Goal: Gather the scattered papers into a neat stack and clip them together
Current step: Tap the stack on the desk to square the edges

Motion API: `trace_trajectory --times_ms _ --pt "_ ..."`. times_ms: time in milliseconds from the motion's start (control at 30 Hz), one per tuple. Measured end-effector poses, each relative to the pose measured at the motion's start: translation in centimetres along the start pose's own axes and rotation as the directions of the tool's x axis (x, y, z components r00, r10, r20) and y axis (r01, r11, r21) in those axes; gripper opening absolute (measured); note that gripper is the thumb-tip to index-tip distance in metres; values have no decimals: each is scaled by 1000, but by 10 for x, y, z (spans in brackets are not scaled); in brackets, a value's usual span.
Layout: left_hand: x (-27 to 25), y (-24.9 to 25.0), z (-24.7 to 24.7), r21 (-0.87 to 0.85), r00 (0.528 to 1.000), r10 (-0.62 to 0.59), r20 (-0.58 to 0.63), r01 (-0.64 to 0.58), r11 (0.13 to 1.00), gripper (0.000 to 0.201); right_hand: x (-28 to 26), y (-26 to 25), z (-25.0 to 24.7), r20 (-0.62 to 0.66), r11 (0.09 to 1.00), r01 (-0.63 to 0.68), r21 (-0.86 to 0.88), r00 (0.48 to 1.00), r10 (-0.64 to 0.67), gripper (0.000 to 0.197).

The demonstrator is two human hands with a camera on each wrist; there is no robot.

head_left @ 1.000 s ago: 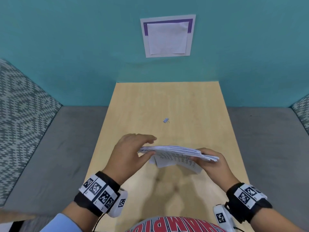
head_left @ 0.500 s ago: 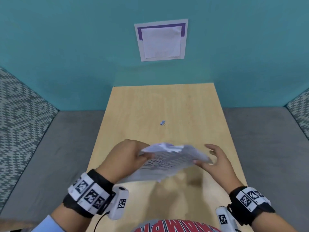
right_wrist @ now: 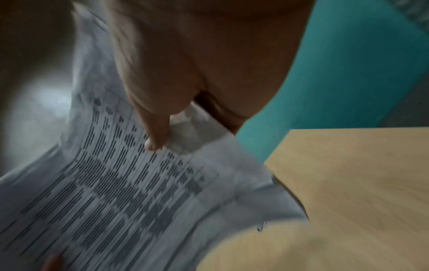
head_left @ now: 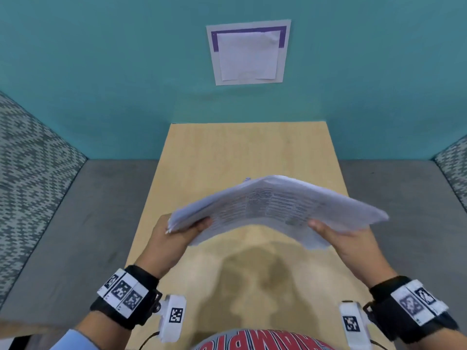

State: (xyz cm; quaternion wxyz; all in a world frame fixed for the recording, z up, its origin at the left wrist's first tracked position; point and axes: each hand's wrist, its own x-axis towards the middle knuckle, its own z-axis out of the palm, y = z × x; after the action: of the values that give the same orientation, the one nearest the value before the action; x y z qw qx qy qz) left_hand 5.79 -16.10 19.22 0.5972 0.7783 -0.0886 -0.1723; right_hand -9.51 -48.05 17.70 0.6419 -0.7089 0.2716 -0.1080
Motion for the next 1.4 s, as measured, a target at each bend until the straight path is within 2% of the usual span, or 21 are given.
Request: trace_trajectory --times_ms 67,100,167,200,300,333,367,400,433,467,500,633,767,867,900,933,1000,1033,1100,1233,1400 --pt "4 -22 8 40 999 -28 17 27 999 15 -1 16 8 -42 1000 -25 -15 999 24 20" --pt "6 -38 10 49 997 -64 48 62 997 14 -1 28 11 -13 998 -46 -42 999 45 20" --pt "12 -73 15 158 982 -152 112 134 978 21 4 68 13 25 986 -75 -150 996 80 24" --pt "15 -91 16 237 974 -179 136 143 961 22 8 89 9 72 980 -81 -184 993 96 29" --pt "20 -123 21 357 959 -251 133 190 915 24 26 139 3 206 957 -20 -289 975 82 66" --pt "24 -128 20 372 958 -264 111 207 905 25 36 146 5 208 968 -27 -248 975 80 76" --pt "26 -128 20 372 959 -271 88 221 901 22 43 146 4 198 968 24 -248 980 26 77" --pt "28 -126 18 363 958 -279 68 236 901 16 40 138 5 193 954 11 -299 980 50 64" --pt "29 -126 15 344 962 -266 65 229 911 10 35 122 8 163 925 -13 -381 983 81 44" --pt "30 -124 12 333 968 -242 68 207 920 13 34 113 12 124 927 -63 -371 985 117 25" --pt "31 -121 10 313 975 -214 67 183 932 16 36 108 12 77 944 -92 -316 990 122 16" --pt "31 -111 1 253 990 -131 49 115 961 18 34 102 4 91 975 -50 -215 993 71 14" --pt "24 -111 0 255 994 -90 61 72 964 41 29 105 2 158 972 -23 -236 985 61 29" --pt "22 -106 3 313 999 9 49 -24 949 48 27 99 5 179 975 7 -221 983 34 25" --pt "22 -103 5 393 994 80 78 -104 913 48 27 98 6 184 975 10 -222 982 32 24" --pt "22 -100 8 506 975 178 133 -221 833 49 28 98 7 187 973 10 -228 982 34 23" --pt "22 -93 17 714 886 334 323 -459 528 58 28 96 9 203 969 14 -247 979 37 23" --pt "21 -88 25 756 843 352 407 -527 388 66 28 96 9 206 967 15 -254 978 39 24" --pt "16 -76 49 784 809 315 496 -574 237 82 28 94 10 205 962 13 -273 978 44 26" --pt "1 -71 104 769 774 233 589 -626 134 96 25 89 13 199 968 12 -252 979 40 30" --pt "-3 -70 128 737 748 191 635 -661 137 97 21 84 15 185 967 24 -255 982 24 28"
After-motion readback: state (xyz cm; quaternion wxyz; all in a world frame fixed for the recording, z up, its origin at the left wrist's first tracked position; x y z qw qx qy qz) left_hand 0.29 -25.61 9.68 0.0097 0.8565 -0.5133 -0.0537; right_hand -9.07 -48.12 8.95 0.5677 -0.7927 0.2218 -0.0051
